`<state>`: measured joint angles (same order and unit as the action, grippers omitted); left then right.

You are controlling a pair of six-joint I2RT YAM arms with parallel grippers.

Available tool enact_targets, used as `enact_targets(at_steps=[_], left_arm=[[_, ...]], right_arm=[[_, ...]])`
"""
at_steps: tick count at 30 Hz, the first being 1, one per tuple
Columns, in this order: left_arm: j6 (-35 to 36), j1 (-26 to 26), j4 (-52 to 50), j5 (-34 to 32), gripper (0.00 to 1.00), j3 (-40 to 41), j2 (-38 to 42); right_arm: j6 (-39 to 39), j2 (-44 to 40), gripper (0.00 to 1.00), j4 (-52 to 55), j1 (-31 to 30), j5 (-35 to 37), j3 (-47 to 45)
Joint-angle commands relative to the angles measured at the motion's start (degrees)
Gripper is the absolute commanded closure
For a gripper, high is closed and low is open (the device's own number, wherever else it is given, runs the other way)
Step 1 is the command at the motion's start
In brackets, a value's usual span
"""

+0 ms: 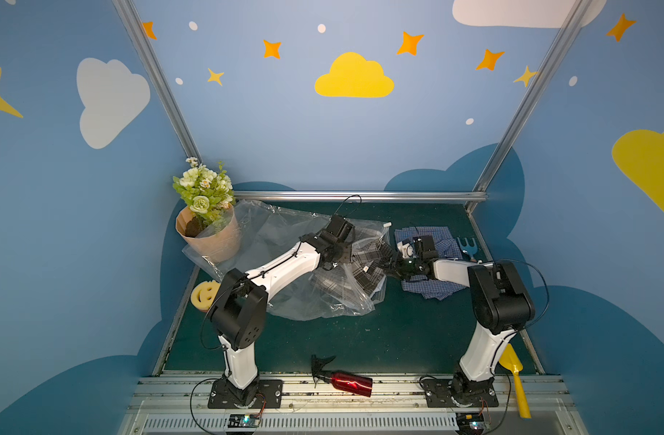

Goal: Take the shirt out of the vacuum bag
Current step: Take out the shirt from the vacuum bag.

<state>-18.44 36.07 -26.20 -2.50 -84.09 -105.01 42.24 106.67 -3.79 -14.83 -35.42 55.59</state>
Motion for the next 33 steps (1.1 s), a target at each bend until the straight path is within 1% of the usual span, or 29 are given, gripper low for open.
enact_targets(at_steps=[1, 3, 6, 9, 12, 16, 17, 22, 28, 30, 33], left_arm=[[1.5, 0.7, 0.8, 6.9, 0.67, -1.5, -1.1], [1.5, 1.1, 0.9, 9.9, 0.61, -2.1, -1.5], [0.8, 2.0, 1.1, 13.3, 0.58, -3.1, -2.6], [0.8, 3.5, 0.4, 13.8, 0.54, -4.5, -3.1], [0.7, 4.6, -0.2, 16.7, 0.41, -6.0, -3.0], [2.8, 7.4, -2.8, 15.1, 0.29, -9.7, -5.0], [3.5, 8.1, -4.0, 12.8, 0.28, -10.8, -6.1], [5.5, 10.1, -10.0, 3.1, 0.28, -15.9, -12.0], [5.4, 10.2, -10.8, -2.0, 0.3, -16.3, -14.7], [5.4, 10.3, -11.5, -3.3, 0.33, -17.1, -15.1], [5.3, 10.4, -12.0, -5.2, 0.41, -17.8, -15.1]], right_arm=[[0.5, 1.1, 0.62, -1.2, -0.5, -0.3, 1.1], [0.6, 1.3, 0.62, -1.4, -0.5, -0.4, 1.1], [0.8, 1.6, 0.63, -1.9, -0.6, -0.5, 1.1], [1.4, 1.6, 0.63, -3.0, -0.5, -1.0, 0.8], [1.5, 0.8, 0.63, -3.4, -0.5, -1.0, 0.2], [1.5, 1.0, 0.64, -4.0, -0.2, -1.6, 0.0], [2.0, 1.0, 0.64, -4.7, -0.1, -1.7, -0.3], [2.8, 1.0, 0.64, -6.3, 0.0, -2.1, -1.0], [3.0, 0.5, 0.64, -7.2, 0.9, -2.5, -2.0], [2.8, 0.3, 0.64, -7.1, 1.3, -2.5, -2.2], [3.0, 0.4, 0.64, -7.4, 2.1, -2.7, -2.8]])
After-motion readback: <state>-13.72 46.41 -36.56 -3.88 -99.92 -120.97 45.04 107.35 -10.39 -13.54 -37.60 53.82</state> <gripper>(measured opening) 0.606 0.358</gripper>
